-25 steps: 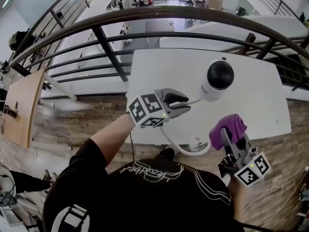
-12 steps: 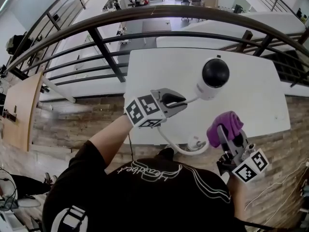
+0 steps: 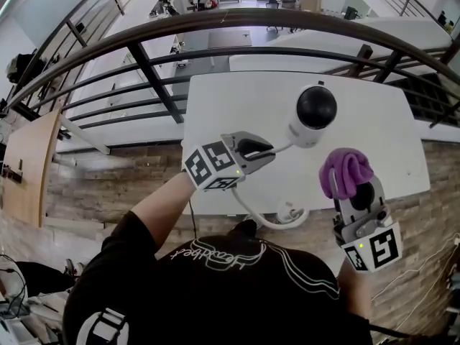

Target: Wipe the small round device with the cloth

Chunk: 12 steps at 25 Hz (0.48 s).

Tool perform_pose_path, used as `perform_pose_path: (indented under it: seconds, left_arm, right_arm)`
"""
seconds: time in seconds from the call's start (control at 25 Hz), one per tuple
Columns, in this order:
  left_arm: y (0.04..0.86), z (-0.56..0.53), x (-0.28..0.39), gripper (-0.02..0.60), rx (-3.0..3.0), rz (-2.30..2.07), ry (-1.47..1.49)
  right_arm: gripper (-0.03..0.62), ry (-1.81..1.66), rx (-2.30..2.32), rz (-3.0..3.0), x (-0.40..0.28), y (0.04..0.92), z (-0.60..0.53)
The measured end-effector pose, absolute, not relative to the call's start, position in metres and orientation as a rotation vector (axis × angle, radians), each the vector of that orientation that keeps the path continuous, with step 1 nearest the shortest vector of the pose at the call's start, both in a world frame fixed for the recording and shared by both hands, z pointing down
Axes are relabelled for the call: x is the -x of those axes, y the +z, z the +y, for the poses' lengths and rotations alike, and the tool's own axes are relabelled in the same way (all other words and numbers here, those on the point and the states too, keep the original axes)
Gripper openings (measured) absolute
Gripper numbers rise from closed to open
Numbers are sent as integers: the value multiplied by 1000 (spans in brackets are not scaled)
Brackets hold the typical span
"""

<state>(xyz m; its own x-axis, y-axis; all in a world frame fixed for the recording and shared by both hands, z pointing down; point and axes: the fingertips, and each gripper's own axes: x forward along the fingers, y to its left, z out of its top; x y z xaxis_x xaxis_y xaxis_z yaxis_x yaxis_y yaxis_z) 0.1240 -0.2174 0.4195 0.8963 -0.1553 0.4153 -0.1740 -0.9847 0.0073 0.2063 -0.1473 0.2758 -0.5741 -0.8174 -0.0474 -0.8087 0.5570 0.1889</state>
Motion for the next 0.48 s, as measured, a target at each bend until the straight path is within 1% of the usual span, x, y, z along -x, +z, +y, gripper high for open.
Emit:
perform_pose_path:
  seconds: [0.2,0.36,0.48]
  left_arm:
    - [417,-216,-125,60,-3014,-260,653]
    - [419,-218,-127,60,-3014,-258,657]
    - [420,-219,-127,60,-3012,-255,656]
  right_arm:
    - [58,-786,-1477,-2432,-204,240,-146]
    - [58,-1192,-1408,-2154,-190,227,-142]
    - [58,-1388,-1340,-1986,-177,230,-141]
